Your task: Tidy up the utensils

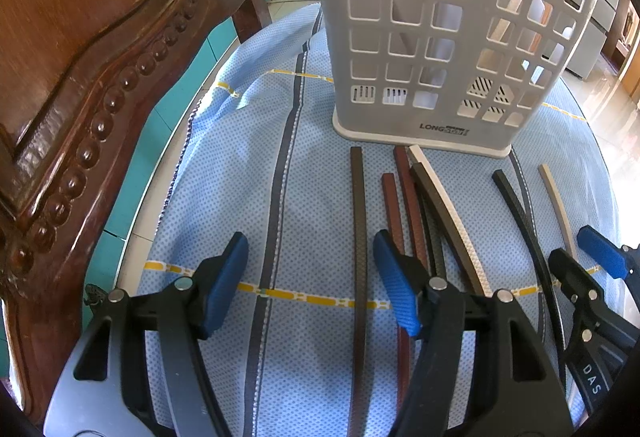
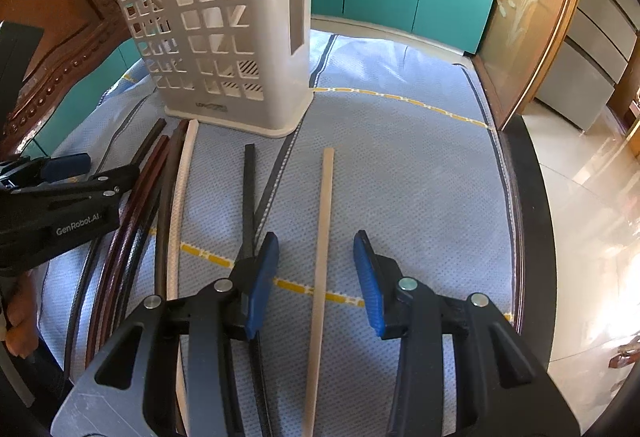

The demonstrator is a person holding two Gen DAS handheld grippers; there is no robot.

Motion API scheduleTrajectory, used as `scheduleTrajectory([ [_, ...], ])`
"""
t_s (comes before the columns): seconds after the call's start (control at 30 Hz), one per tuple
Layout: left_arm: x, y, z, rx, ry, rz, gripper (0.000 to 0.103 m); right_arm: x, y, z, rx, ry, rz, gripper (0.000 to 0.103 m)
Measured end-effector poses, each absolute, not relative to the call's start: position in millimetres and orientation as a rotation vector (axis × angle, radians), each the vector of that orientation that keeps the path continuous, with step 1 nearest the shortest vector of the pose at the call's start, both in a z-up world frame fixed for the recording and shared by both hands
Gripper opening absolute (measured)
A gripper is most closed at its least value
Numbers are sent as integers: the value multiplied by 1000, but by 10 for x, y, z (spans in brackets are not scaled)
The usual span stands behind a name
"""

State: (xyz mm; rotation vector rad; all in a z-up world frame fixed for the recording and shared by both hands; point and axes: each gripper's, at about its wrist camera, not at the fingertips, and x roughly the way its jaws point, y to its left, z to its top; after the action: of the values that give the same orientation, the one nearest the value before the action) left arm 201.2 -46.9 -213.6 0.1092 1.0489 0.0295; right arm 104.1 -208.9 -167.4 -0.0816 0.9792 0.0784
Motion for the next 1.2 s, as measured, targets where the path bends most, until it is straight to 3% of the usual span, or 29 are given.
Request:
scheduleTrajectory([
  [0.3, 2005, -480, -2122, 115, 1046, 32, 66, 1027, -2085, -1668, -81, 981, 85, 38],
  [0.37, 2002, -484, -2118, 118, 1045, 32, 66, 1025, -2087, -1663, -81, 978, 84, 32],
  [0.43, 2001, -486, -2117, 117, 1045, 31, 66, 1027, -2092, -1664, -75, 979, 87, 17],
  [0.5, 2000, -492, -2112, 118, 1045, 30, 66, 1030, -2103, -1661, -71, 979, 86, 10],
  [0.67, 1997, -497, -2104, 126, 1048, 25, 66, 1040, -2174, -1647, -19, 993, 99, 7],
  [0.73, 1989, -478, -2087, 113, 1069, 11, 63, 1050, -2236, -1637, 23, 1000, 112, 7],
  [0.93, 1954, -411, -2059, 89, 1078, -27, 32, 1080, -2429, -1568, 130, 998, 119, 7],
  [1.2, 2017, -227, -1986, 12, 1098, -44, 31, 1085, -2396, -1565, 120, 1003, 127, 7],
])
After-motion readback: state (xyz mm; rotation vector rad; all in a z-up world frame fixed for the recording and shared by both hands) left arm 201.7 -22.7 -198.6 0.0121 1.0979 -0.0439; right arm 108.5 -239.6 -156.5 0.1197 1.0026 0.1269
